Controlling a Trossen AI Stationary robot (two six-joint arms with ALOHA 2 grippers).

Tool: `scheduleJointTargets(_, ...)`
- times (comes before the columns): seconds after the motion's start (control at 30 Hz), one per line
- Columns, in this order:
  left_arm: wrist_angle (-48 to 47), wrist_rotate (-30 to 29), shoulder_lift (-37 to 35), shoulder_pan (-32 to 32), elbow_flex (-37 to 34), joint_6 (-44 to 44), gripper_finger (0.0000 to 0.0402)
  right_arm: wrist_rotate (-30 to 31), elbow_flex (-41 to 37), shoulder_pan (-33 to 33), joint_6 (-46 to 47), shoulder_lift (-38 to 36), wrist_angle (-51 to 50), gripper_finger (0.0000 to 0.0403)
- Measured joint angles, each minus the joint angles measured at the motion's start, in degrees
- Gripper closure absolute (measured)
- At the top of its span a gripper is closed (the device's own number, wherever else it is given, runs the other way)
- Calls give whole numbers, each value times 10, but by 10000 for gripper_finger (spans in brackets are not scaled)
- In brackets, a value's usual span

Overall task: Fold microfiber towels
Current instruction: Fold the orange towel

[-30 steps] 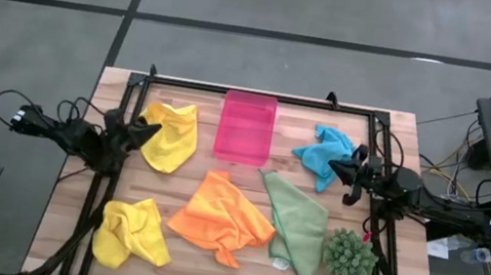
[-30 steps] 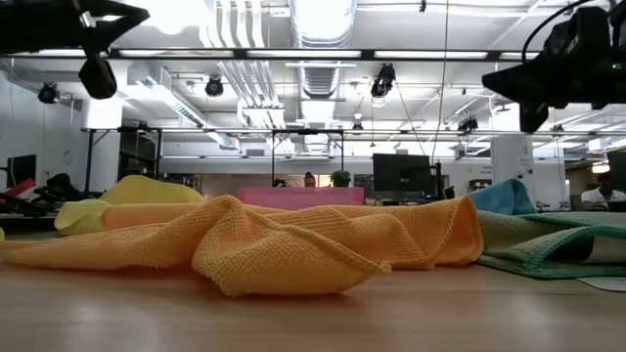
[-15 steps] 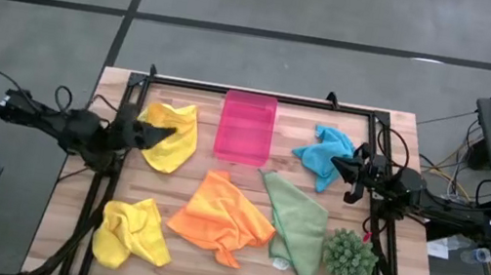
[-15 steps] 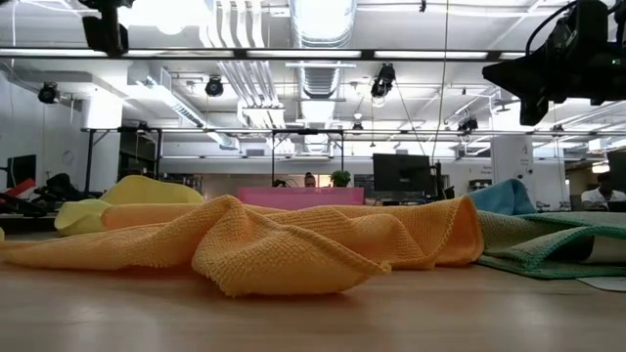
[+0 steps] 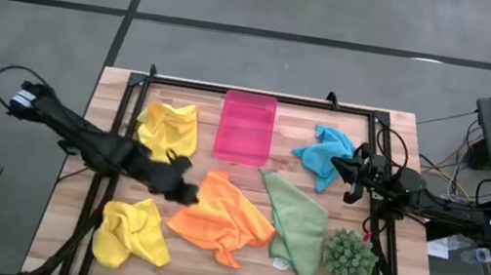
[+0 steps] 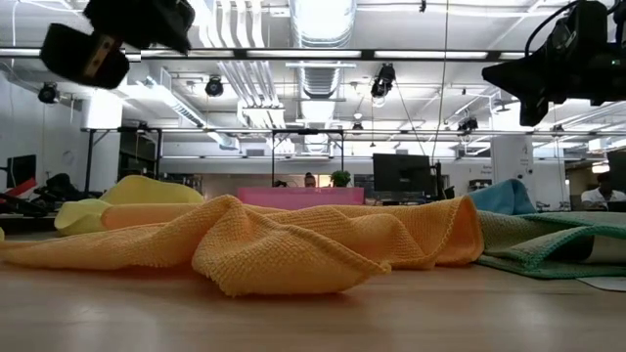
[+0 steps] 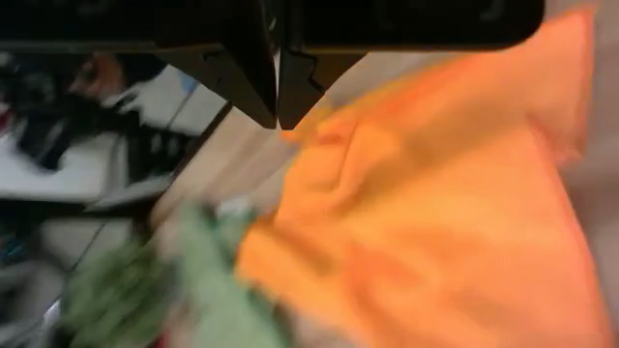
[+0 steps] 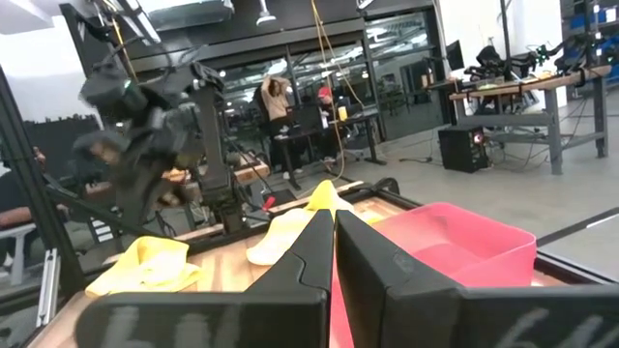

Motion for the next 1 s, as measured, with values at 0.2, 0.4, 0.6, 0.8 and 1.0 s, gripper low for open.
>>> scheduleJointTargets(0.2, -6, 61, 64, -30, 9, -46, 402, 2, 0, 0, 1, 5, 2, 394)
scheduleJointTargets(0.4, -110, 99, 90, -68, 10, -121, 402, 2, 0, 0, 2, 6, 2, 394)
scheduleJointTargets(0.6, -221, 100, 105, -80, 9, -155, 402, 2, 0, 0, 2, 6, 2, 394)
scheduleJointTargets(0.8, -232, 99, 134, -80, 7, -155, 402, 2, 0, 0, 6, 6, 2, 394)
scheduleJointTargets(1.0, -207, 99, 176, -80, 6, -124, 386, 2, 0, 0, 6, 6, 2, 394)
